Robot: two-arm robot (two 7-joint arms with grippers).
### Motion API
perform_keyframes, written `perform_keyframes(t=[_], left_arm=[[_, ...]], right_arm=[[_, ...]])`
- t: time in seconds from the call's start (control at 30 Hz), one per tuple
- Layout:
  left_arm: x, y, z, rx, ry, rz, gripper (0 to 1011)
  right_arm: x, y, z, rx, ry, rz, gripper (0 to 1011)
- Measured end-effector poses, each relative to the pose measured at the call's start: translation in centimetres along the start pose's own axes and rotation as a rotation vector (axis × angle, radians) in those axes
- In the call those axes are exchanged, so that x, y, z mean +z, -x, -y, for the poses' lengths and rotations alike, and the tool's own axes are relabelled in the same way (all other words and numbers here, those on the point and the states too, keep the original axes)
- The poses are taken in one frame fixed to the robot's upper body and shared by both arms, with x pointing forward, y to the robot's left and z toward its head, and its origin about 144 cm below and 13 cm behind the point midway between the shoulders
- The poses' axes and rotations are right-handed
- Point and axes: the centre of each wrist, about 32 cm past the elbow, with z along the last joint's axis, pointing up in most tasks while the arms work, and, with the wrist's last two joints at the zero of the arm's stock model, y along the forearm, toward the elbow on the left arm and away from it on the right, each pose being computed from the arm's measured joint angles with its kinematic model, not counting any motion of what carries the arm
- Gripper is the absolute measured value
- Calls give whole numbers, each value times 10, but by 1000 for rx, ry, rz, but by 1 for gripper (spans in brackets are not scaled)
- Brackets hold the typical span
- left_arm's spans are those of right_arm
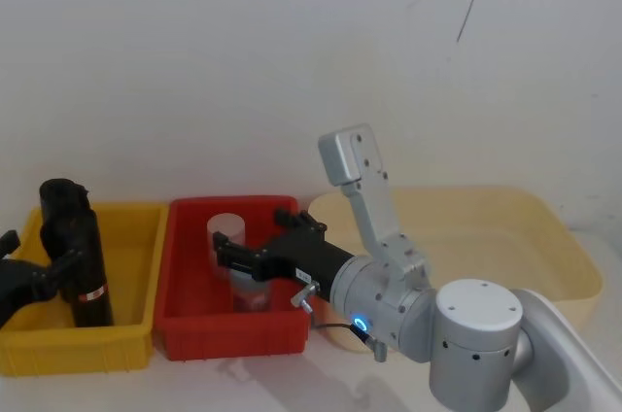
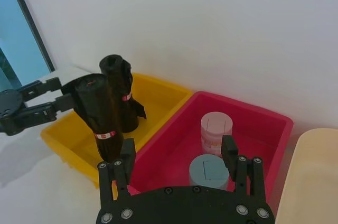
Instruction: Pick up the garbage bag with the one hand and transfer it to the other hand.
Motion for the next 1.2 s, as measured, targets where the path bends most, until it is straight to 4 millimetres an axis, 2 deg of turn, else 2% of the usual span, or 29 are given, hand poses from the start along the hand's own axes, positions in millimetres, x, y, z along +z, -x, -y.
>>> perform_keyframes(t=[0.67, 1.2], left_arm=[[-9, -9, 48, -67, -57, -12, 1002], [-13, -11, 64, -97, -84, -19, 1002]], right_arm=[[0, -5, -10, 1, 20, -12, 1000], [0, -5, -18, 16, 38, -11, 1000]])
